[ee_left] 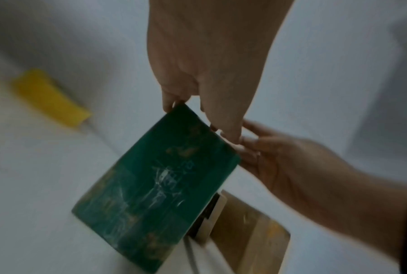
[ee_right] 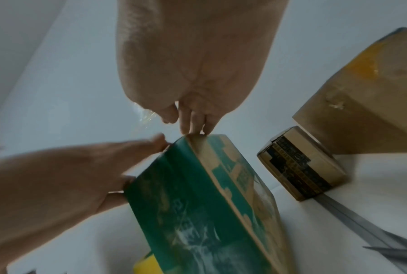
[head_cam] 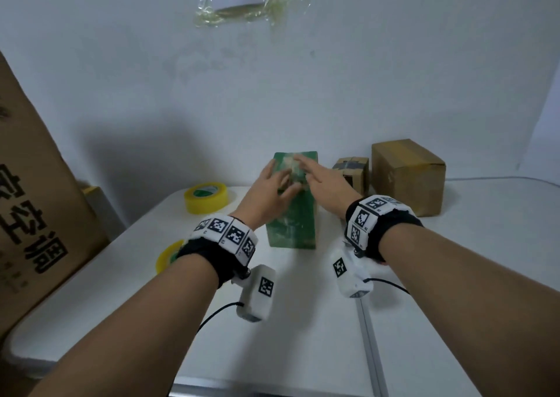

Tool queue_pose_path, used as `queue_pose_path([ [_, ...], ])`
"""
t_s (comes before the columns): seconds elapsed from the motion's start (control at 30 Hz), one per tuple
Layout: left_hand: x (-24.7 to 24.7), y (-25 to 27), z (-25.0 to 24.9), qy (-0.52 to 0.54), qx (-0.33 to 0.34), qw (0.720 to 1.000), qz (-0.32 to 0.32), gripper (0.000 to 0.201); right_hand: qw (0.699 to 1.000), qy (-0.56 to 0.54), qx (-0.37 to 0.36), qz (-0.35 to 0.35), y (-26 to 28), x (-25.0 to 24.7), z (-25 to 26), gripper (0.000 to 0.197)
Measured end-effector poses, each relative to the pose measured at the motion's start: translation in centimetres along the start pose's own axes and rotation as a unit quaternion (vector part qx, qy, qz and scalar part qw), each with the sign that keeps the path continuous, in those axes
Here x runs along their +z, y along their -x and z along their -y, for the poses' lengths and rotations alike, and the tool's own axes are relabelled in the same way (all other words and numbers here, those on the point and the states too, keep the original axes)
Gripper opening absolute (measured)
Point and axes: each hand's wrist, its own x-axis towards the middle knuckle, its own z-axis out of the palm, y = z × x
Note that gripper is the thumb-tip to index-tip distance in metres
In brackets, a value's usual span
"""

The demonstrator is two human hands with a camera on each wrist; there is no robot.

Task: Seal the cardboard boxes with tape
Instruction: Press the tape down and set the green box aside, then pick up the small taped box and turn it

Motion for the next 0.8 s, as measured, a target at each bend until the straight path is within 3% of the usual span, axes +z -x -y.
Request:
queue_pose_path([
  [0.07,0.6,-0.3,-1.0,-0.106,0.013,0.994,0.024,0.071,0.995,-0.039,0.022,-0.090,0.5,-1.0,-0.2,0.051],
  [0.13,1.4,-0.3,-2.2,-0.153,-0.016,0.988,0.027,0.076,0.986,-0.053,0.070,-0.144,1.2,-2.0,-1.2,0.052],
  [0.27,2.2,-1.5,-3.4,-0.186,-0.060,0.980,0.027,0.068,0.971,-0.057,0.166,-0.163,2.3,-3.9,-5.0,0.047],
  [0.43,1.4,-5.2,0.1,-0.207,-0.072,0.976,0.016,0.064,0.959,-0.047,0.208,-0.185,2.2,-6.4,-8.3,0.047],
  [0.6,1.3,-8.8,1.5,-0.279,-0.189,0.941,0.026,0.055,0.954,-0.065,0.220,-0.191,0.0,-6.4,-9.9,0.047],
  [0.63,1.6,-9.4,1.2,-0.313,-0.179,0.933,0.015,0.055,0.954,-0.076,0.220,-0.191,-0.3,-6.2,-10.3,0.048],
  [0.7,2.7,-10.2,0.1,-0.329,-0.081,0.941,-0.008,0.062,0.954,-0.089,0.221,-0.182,-0.8,-6.0,-11.1,0.048],
  [0.77,4.3,-11.0,-1.7,-0.245,0.012,0.969,0.000,0.067,0.956,-0.089,0.221,-0.171,-0.9,-6.1,-12.0,0.046],
  [0.8,5.3,-11.4,-2.7,-0.187,0.020,0.982,0.026,0.070,0.957,-0.086,0.222,-0.164,-1.0,-6.2,-12.5,0.044],
])
